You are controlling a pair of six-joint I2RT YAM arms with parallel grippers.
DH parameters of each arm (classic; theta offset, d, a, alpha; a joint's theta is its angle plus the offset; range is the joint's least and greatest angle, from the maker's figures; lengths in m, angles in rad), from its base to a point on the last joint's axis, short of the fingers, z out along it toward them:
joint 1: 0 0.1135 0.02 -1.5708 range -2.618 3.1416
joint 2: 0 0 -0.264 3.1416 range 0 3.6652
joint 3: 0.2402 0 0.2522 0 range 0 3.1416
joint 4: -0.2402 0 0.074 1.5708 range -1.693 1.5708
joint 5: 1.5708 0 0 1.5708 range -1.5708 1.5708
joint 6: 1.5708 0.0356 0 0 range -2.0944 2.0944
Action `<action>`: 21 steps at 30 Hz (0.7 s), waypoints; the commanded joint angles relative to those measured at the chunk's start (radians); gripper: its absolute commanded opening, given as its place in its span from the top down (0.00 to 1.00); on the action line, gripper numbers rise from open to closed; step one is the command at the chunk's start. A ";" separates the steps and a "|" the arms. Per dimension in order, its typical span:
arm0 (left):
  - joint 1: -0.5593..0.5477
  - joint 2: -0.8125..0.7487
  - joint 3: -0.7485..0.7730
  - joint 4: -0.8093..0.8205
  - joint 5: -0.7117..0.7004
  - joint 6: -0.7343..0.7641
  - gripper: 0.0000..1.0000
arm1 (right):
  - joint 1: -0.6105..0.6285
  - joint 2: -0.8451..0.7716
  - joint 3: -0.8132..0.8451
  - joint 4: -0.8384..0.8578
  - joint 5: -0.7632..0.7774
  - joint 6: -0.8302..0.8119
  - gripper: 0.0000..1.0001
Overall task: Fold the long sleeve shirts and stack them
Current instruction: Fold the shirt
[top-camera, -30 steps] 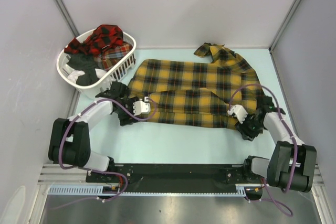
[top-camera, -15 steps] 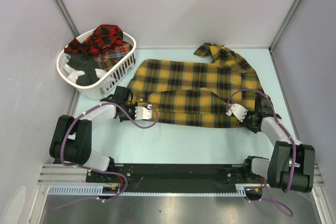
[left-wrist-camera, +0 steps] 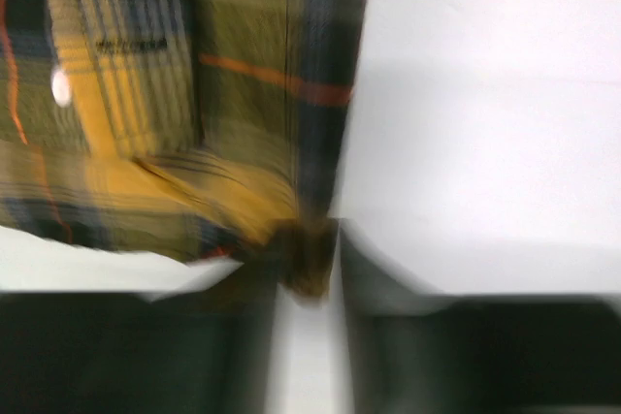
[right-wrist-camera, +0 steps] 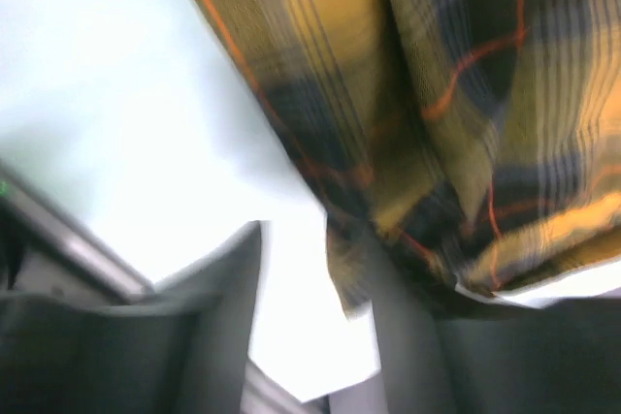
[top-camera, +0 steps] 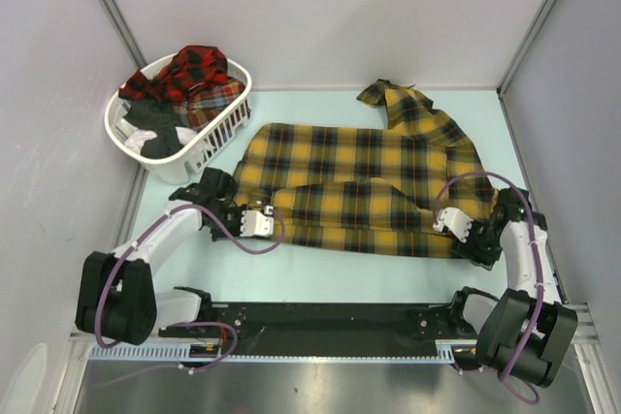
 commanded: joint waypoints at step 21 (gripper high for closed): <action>-0.085 0.150 0.252 0.023 0.296 -0.503 0.23 | -0.111 0.702 0.661 -0.294 -0.311 0.466 0.52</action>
